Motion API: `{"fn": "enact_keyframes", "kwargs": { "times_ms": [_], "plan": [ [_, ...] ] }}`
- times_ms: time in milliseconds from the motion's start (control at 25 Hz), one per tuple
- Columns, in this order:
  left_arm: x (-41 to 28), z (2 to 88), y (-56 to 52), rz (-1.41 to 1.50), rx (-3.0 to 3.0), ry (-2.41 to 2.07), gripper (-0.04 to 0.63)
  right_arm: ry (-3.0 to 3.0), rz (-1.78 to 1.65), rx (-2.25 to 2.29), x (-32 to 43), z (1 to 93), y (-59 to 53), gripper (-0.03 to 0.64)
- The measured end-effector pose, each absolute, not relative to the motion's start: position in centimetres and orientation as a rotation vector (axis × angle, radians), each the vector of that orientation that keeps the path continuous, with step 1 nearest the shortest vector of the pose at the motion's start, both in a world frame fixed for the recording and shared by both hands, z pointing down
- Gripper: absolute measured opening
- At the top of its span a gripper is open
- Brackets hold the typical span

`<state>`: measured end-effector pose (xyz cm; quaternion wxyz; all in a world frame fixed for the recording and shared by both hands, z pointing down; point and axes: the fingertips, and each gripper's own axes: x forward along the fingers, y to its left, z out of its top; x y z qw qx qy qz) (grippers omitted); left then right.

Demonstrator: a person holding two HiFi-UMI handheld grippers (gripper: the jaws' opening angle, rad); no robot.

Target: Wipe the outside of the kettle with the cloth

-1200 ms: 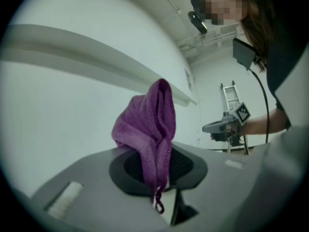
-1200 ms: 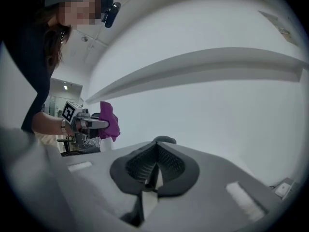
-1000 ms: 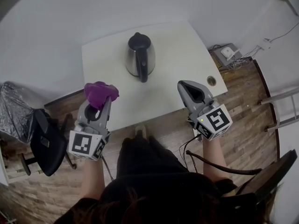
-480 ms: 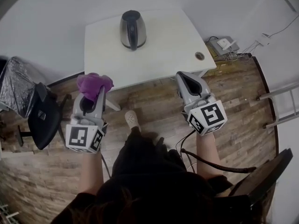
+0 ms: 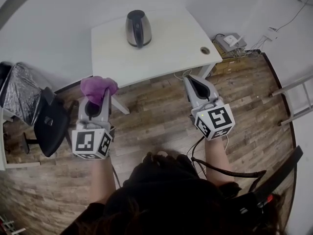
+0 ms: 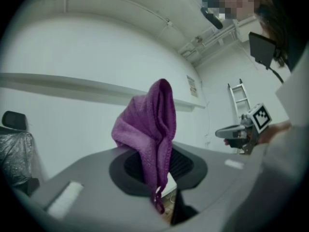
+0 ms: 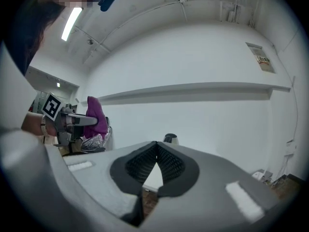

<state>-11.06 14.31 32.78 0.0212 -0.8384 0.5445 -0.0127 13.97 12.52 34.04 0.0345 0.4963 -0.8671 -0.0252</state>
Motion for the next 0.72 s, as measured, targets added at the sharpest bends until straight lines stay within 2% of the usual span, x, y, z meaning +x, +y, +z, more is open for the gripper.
{"fn": "enact_keyframes", "kwargs": {
  "times_ms": [720],
  "plan": [
    [-13.9,34.6,18.1,-0.109,-2.639,1.688,0.077,-2.57,-0.092,1.621,11.7,33.2,16.6,0.002]
  ]
}}
